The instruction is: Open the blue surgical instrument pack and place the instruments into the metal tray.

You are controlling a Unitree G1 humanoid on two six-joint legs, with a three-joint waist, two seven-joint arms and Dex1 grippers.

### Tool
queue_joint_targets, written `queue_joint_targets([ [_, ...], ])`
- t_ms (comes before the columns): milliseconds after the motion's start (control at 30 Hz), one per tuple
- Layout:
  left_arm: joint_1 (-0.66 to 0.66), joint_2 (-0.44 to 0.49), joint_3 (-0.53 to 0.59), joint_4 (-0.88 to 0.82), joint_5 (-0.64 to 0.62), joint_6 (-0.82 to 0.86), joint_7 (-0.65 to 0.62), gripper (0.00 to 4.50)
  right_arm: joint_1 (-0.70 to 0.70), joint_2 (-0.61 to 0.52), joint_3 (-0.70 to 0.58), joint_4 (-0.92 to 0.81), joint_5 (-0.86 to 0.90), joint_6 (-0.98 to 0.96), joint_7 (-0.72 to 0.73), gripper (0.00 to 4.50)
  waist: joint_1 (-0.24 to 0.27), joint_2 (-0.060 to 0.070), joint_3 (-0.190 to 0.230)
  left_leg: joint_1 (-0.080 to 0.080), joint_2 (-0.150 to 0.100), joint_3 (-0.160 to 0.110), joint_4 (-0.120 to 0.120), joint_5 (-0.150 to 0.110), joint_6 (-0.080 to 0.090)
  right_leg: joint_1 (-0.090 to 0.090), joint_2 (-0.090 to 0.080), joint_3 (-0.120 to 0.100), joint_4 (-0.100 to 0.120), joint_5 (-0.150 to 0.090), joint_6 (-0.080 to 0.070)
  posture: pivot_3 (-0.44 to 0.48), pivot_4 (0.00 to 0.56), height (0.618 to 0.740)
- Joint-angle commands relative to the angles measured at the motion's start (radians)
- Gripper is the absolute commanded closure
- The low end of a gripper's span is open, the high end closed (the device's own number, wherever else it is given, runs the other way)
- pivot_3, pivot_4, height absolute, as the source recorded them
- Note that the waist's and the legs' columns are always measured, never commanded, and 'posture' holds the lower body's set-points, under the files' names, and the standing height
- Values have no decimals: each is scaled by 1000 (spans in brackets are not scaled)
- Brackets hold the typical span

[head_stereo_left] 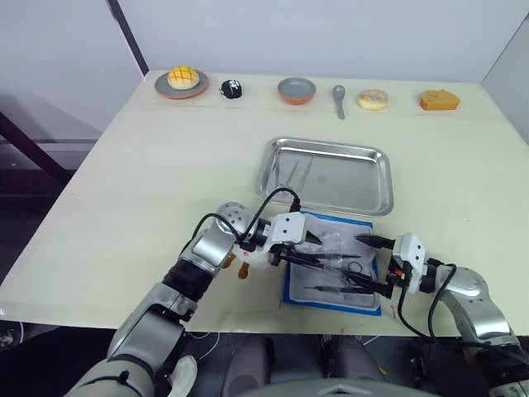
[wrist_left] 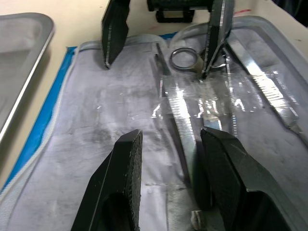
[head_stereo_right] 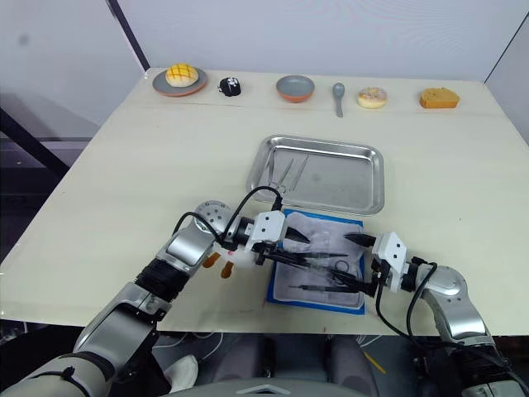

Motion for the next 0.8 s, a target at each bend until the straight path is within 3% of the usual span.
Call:
queue_joint_targets([
  [33,18,8,-34,-18,19,26,-28,2446,41,-13,20,37,-38,38,-6,0,0,0,0,0,0,0,0,0,0,0,0,0,0,0,0,0,150,732],
  [100,18,9,-36,-18,23,35,-28,2446,41,-13,20,37,-38,38,-7,0,0,0,0,0,0,0,0,0,0,0,0,0,0,0,0,0,150,732],
  [133,17,11,-39,-15,29,38,-28,2863,41,-12,20,37,-38,38,-7,0,0,0,0,0,0,0,0,0,0,0,0,0,0,0,0,0,150,732],
  [200,17,15,-45,-10,35,47,-36,3206,42,-12,20,36,-38,39,-7,0,0,0,0,0,0,0,0,0,0,0,0,0,0,0,0,0,150,732],
  [233,18,18,-48,-11,36,53,-42,3752,42,-12,20,36,-38,39,-7,0,0,0,-1,0,0,0,0,0,0,0,0,0,0,0,0,0,150,732],
  [300,23,24,-51,-18,33,60,-54,4383,44,-12,21,32,-38,40,-9,0,0,1,-2,0,0,0,0,0,0,0,0,0,0,0,0,0,150,732],
  [667,17,33,-40,-43,29,72,-48,4383,48,-8,26,26,-36,44,-17,0,0,1,-2,0,0,0,0,0,0,0,0,0,0,0,0,0,150,732],
  [800,6,40,-36,-83,6,145,-70,4383,45,-6,29,29,-36,43,-18,0,-1,1,-2,0,0,0,0,0,0,0,0,0,0,0,0,0,150,732],
])
